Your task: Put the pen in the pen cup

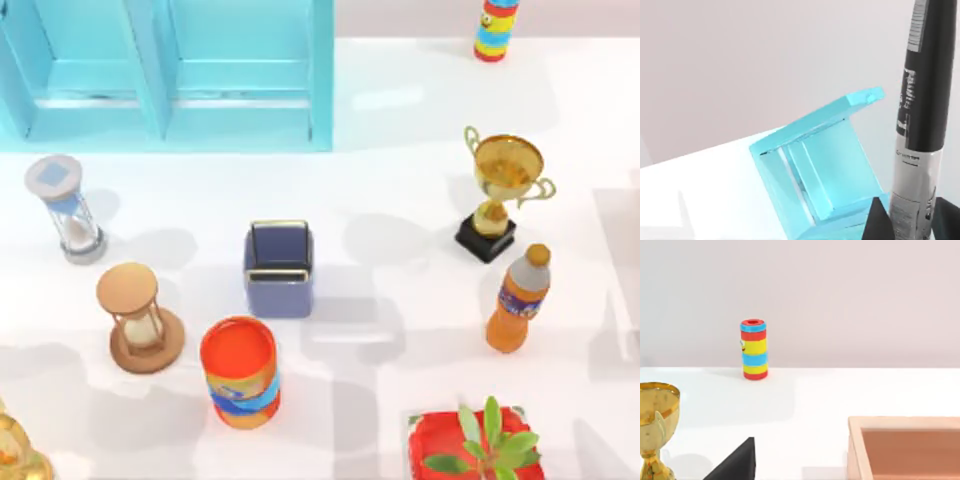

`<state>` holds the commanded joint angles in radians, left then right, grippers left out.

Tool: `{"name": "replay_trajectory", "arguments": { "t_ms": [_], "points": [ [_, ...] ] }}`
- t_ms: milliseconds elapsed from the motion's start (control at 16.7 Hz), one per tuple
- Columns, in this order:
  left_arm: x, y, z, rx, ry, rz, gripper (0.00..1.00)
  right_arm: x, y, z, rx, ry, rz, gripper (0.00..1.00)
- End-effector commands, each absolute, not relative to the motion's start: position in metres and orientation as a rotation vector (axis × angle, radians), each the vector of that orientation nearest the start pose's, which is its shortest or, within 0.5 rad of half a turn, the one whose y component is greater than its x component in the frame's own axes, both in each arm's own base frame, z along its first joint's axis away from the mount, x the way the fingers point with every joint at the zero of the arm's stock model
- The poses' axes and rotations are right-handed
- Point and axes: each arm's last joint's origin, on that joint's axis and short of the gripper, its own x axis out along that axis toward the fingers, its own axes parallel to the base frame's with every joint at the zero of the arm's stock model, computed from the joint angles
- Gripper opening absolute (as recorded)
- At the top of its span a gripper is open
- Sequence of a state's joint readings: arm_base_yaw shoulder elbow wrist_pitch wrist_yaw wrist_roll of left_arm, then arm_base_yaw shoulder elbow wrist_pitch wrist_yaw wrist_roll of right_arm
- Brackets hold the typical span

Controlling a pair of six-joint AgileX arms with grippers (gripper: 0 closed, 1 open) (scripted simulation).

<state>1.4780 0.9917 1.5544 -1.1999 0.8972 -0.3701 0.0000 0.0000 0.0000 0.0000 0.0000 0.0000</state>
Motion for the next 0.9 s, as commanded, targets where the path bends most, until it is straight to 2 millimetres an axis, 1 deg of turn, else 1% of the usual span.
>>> {"name": "replay_trajectory", "arguments": {
  "t_ms": [60, 120, 180, 240, 300, 360, 480, 600, 720, 780, 900],
  "points": [
    [0.024, 0.09, 0.464, -0.911, 0.062, 0.624, 0.0, 0.106, -0.001, 0.16, 0.0, 0.0, 0.0, 1.0],
    [0.02, 0.053, 0.472, -0.859, -0.001, 0.634, 0.0, 0.106, -0.001, 0.16, 0.0, 0.0, 0.0, 1.0],
    [0.021, 0.015, 0.476, -0.804, -0.056, 0.641, 0.0, 0.106, -0.001, 0.16, 0.0, 0.0, 0.0, 1.0],
    [0.027, -0.024, 0.476, -0.746, -0.103, 0.645, 0.0, 0.106, -0.001, 0.16, 0.0, 0.0, 0.0, 1.0],
    [0.037, -0.063, 0.472, -0.686, -0.14, 0.647, 0.0, 0.106, -0.001, 0.16, 0.0, 0.0, 0.0, 1.0],
    [0.05, -0.101, 0.463, -0.624, -0.169, 0.647, 0.0, 0.106, -0.001, 0.16, 0.0, 0.0, 0.0, 1.0],
    [0.086, -0.169, 0.432, -0.495, -0.199, 0.642, 0.0, 0.106, -0.001, 0.16, 0.0, 0.0, 0.0, 1.0],
    [0.126, -0.224, 0.387, -0.366, -0.196, 0.633, 0.0, 0.106, -0.001, 0.16, 0.0, 0.0, 0.0, 1.0],
    [0.165, -0.264, 0.334, -0.244, -0.168, 0.623, 0.0, 0.106, -0.001, 0.16, 0.0, 0.0, 0.0, 1.0],
    [0.181, -0.28, 0.306, -0.187, -0.148, 0.618, 0.0, 0.106, -0.001, 0.16, 0.0, 0.0, 0.0, 1.0],
    [0.206, -0.302, 0.254, -0.09, -0.106, 0.607, 0.0, 0.106, -0.001, 0.16, 0.0, 0.0, 0.0, 1.0]
  ]
}}
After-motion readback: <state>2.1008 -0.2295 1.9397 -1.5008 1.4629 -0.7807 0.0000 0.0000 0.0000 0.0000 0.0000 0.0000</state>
